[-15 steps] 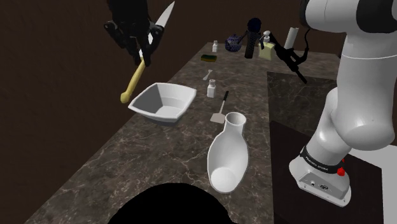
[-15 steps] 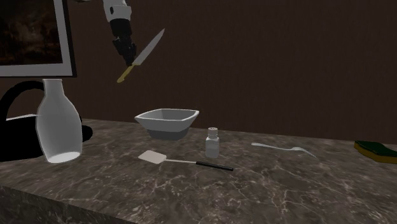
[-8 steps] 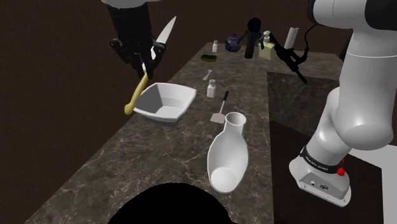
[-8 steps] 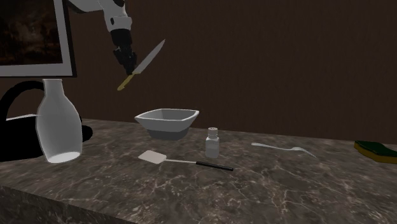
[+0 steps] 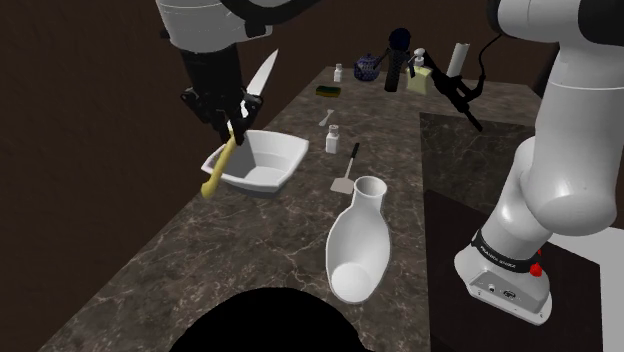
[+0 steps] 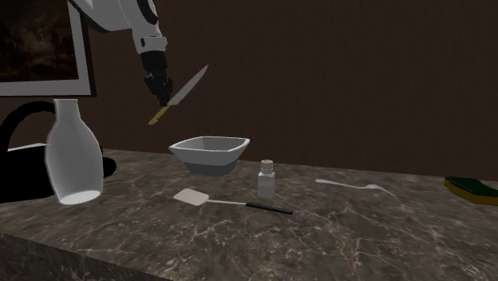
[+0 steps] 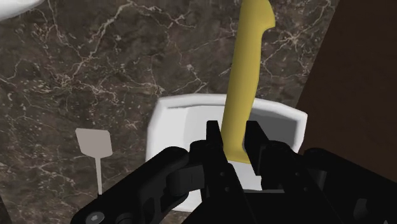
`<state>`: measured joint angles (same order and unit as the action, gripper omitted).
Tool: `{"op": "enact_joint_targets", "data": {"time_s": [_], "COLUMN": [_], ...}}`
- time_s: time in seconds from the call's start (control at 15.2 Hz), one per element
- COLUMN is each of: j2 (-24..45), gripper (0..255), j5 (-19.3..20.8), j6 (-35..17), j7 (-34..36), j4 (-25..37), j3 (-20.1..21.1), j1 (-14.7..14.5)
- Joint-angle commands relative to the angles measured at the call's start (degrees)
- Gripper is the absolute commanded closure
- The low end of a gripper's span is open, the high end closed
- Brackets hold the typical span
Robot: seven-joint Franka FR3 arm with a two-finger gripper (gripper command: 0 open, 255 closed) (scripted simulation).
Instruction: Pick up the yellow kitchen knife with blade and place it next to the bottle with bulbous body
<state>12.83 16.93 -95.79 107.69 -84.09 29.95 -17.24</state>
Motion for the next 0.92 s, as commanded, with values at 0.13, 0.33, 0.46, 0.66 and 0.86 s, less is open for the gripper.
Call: {"op": "enact_joint_targets", "data": {"time_s": [0.13,0.33,0.46,0.66,0.86], "j2": [-0.8,-0.9,-0.9,-0.8,-0.6], "gripper": [255,255,255,255,255], "j5": [-0.3,-0.2,-0.2,0.0,0.3], "j6": [-3.3,-5.6,-7.1,-9.3,-11.5], "j7": [0.4,0.8,1.1,1.6,2.1], "j4": [-4.0,-6.5,-8.0,-10.1,-12.1], "j3": [-0.1,-0.2,-0.2,-0.3,-0.4], "j1": [0.5,0.7,0.8,0.9,1.0]}}
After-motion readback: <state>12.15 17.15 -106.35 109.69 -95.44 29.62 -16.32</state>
